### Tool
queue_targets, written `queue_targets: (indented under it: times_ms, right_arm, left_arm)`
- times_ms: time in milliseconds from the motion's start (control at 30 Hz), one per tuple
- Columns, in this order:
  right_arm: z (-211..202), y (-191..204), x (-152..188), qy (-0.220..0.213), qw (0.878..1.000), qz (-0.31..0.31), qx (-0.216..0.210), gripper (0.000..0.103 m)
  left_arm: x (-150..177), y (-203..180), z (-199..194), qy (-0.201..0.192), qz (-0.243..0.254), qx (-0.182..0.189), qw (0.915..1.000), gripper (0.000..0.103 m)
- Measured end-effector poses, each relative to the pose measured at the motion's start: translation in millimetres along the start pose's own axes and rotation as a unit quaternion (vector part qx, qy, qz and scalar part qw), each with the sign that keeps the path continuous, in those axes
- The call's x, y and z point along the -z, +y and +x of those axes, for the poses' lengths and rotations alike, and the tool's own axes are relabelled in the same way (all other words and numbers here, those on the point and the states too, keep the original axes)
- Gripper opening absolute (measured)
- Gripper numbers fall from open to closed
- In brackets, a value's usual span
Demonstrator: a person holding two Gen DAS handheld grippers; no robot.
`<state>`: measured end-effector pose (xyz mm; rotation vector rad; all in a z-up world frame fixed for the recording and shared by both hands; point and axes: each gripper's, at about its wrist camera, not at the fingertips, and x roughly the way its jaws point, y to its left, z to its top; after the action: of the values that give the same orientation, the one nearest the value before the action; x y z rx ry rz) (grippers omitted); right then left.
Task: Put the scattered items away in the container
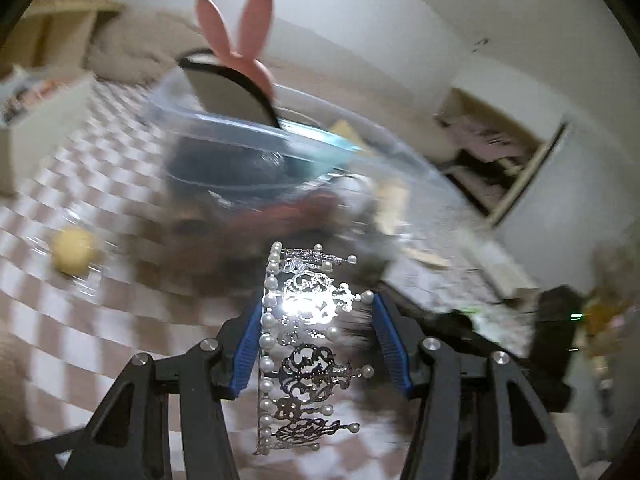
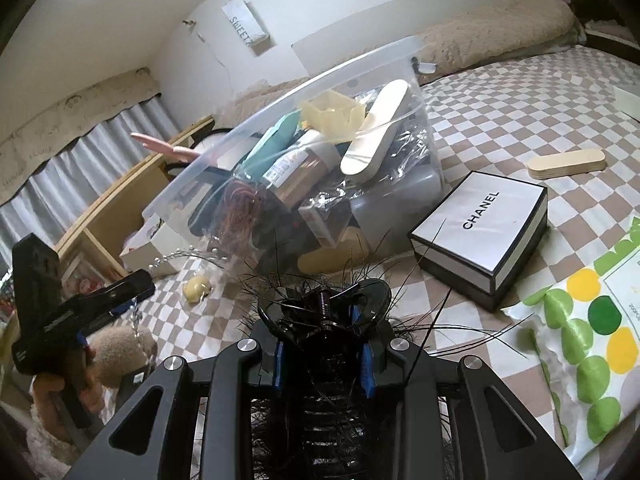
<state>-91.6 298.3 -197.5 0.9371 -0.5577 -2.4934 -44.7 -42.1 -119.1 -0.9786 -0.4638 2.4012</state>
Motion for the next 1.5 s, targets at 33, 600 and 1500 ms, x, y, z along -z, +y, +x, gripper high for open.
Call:
queue_targets:
  times_ms: [33,600,1500]
  right_arm:
    - [-1.5,-1.0,-1.1,-0.002,1.0,0.002,0.0,0.029]
    - [-20.0,4.4,-11.7,-0.024,1.0,-0.004,-0.019,0.029]
    - [-81.9,42.6,-157.2,-0.153,0.984,-0.057,-0.064,0.029]
  left_arm:
    - [0.5,-0.2,3.3,0.006,-0.008,0.016,0.9998,0.054]
    - [0.5,-15.3,0.8,0.019,-0.053,0.057,0.9968,0.054]
    - [-126.6,-51.9,-20.9,-0.085,-0.012,0.099,0.9914,0.03]
